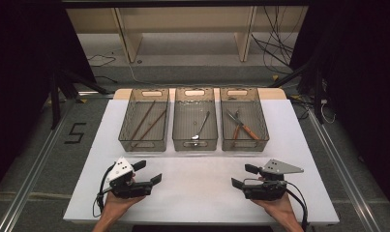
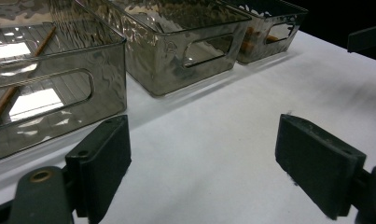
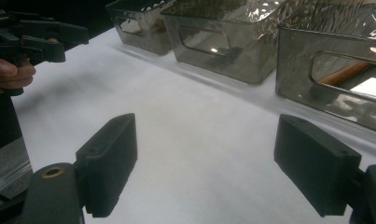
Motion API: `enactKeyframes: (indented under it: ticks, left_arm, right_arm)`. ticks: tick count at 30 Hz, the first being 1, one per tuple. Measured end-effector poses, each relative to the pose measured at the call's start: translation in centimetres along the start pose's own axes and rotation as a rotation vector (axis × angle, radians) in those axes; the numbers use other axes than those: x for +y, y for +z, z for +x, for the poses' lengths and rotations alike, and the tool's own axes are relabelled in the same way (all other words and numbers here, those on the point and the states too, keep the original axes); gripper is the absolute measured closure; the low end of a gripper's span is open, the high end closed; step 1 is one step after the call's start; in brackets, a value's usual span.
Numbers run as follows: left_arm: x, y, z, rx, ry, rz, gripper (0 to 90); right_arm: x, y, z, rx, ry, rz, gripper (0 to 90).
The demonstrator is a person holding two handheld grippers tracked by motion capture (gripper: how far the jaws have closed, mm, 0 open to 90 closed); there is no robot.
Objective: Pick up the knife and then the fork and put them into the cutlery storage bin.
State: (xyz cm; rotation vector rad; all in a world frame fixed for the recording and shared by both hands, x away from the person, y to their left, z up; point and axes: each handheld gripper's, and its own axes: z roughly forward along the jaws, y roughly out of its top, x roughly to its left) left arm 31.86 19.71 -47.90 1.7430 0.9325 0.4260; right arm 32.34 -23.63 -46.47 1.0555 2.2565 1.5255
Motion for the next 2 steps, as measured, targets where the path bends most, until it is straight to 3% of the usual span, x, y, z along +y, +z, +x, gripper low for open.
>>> enactKeyframes:
  ticks: [2]
  left_arm:
    - [0.00,0.00,0.02,-0.001,-0.001,0.001,17.8]
  right_arm:
    - [0.01,0.01,-0.05,-0.001,0.001,-0.001,22.1]
